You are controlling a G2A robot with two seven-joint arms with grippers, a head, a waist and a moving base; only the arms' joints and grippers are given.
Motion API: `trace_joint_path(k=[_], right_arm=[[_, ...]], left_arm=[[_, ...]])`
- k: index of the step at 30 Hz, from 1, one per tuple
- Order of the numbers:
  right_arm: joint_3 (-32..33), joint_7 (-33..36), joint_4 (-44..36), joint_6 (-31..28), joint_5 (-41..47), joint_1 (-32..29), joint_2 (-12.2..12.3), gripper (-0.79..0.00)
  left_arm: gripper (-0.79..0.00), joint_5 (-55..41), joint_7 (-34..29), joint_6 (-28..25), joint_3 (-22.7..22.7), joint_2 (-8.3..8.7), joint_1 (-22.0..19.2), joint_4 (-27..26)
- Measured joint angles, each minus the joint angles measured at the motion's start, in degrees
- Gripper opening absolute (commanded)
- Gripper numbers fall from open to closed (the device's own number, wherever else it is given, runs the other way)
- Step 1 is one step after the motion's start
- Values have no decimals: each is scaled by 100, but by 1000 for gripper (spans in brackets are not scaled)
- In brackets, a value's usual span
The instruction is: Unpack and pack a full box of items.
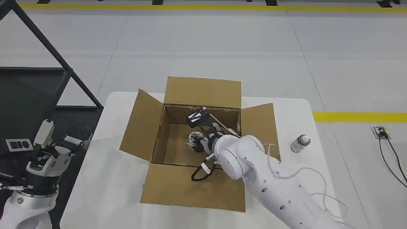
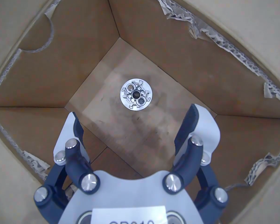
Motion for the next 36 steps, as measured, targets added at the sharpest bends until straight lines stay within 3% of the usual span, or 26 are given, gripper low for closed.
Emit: trace_joint_path(k=[19, 21, 23, 26, 33, 36], right_arm=[[-1034, -438, 2834, -477, 579, 1280, -1046, 0], [-1097, -468, 3081, -530, 623, 1363, -1157, -117], [-1148, -486, 3322, -575, 667, 1436, -1263, -132], [-1205, -494, 3639, -646, 722, 1534, -1407, -326], [-1245, -543, 4261, -818, 835, 1716, -1674, -372], [-1247, -582, 4476, -875, 853, 1782, -1769, -471]], left_arm=[[0, 10, 116, -25, -81, -17, 184, -97], [0, 10, 116, -24, -80, -17, 184, -97], [0, 10, 116, -24, -80, -17, 184, -97], [0, 11, 116, -24, -80, -17, 184, -97], [0, 11, 116, -24, -80, -17, 184, -97], [0, 11, 116, -24, -80, -17, 184, -97]])
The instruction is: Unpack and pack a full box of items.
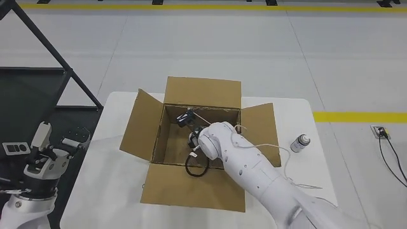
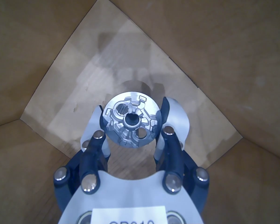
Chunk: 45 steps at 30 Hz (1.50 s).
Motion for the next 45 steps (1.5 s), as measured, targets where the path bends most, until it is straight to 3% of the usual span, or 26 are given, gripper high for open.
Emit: trace_joint_path(k=[1, 3, 5, 12, 19, 25, 30, 45], right_arm=[[3, -13, 58, -18, 7, 19, -25, -517], [19, -44, 178, -66, 22, 62, -77, -702], [41, -90, 272, -105, 23, 104, -116, -785], [237, -310, 421, -317, 38, 219, -113, -785], [506, -580, 112, -610, -107, 96, 85, -785], [919, -772, -763, -687, -461, -362, 467, -785], [1446, -732, -2033, -473, -867, -1041, 843, -785], [1434, -730, -1915, -474, -848, -984, 837, -785]], left_arm=[[0, 0, 0, 0, 0, 0, 0, 0], [0, 0, 0, 0, 0, 0, 0, 0], [0, 0, 0, 0, 0, 0, 0, 0], [0, 0, 0, 0, 0, 0, 0, 0], [0, 0, 0, 0, 0, 0, 0, 0], [0, 0, 0, 0, 0, 0, 0, 0], [0, 0, 0, 0, 0, 0, 0, 0], [0, 0, 0, 0, 0, 0, 0, 0]])
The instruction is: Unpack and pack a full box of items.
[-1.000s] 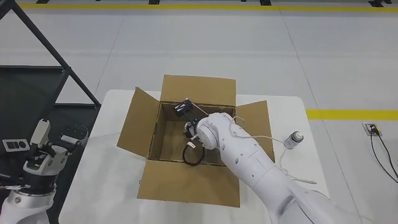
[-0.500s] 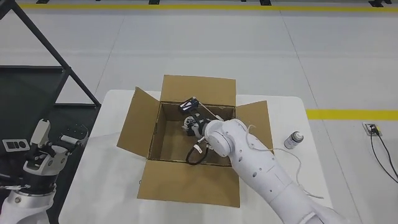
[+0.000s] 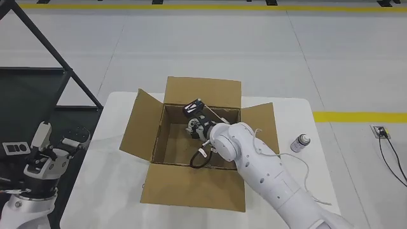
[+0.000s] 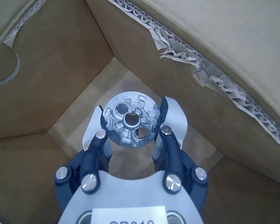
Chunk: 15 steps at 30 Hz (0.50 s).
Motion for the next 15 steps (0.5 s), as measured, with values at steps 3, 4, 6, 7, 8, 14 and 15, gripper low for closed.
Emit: trace_joint_path(k=[3, 4, 6, 7, 8, 14, 15], right_arm=[[0, 0, 0, 0, 0, 0, 0, -785], [0, 0, 0, 0, 0, 0, 0, -785], [0, 0, 0, 0, 0, 0, 0, -785], [0, 0, 0, 0, 0, 0, 0, -785], [1, -1, -1, 0, 0, -1, 0, -785], [282, -65, -545, -70, -125, -185, 105, -785], [353, -25, -686, -95, -174, -234, 139, -785]], left_arm=[[0, 0, 0, 0, 0, 0, 0, 0], [0, 0, 0, 0, 0, 0, 0, 0], [0, 0, 0, 0, 0, 0, 0, 0], [0, 0, 0, 0, 0, 0, 0, 0], [0, 0, 0, 0, 0, 0, 0, 0], [0, 0, 0, 0, 0, 0, 0, 0], [0, 0, 0, 0, 0, 0, 0, 0]])
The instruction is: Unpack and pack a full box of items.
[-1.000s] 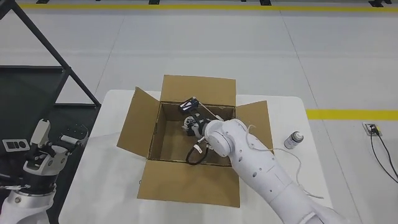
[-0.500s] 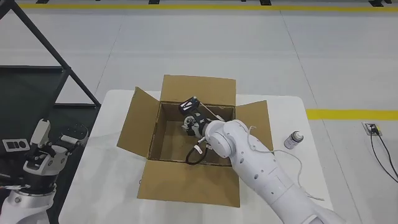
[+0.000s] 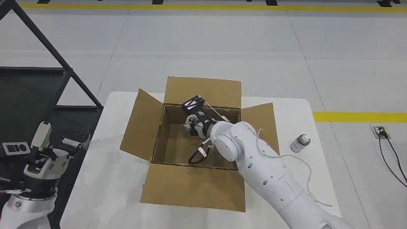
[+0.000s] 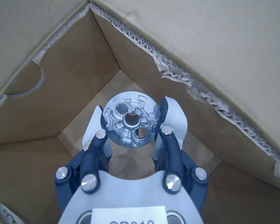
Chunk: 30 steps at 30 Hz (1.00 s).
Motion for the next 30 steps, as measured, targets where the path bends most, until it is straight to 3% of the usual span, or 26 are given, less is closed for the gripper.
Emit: trace_joint_path(k=[4, 12, 20, 30], right_arm=[[428, 223, -820, -146, -222, -383, 197, -785], [1842, 755, -3364, -444, -669, -1932, 677, -785], [3370, 701, -5449, -131, -995, -3493, 940, -785], [5036, 567, -6452, 97, -562, -5117, 1078, -785]], left_arm=[[0, 0, 0, 0, 0, 0, 0, 0], [0, 0, 0, 0, 0, 0, 0, 0], [0, 0, 0, 0, 0, 0, 0, 0], [0, 0, 0, 0, 0, 0, 0, 0]])
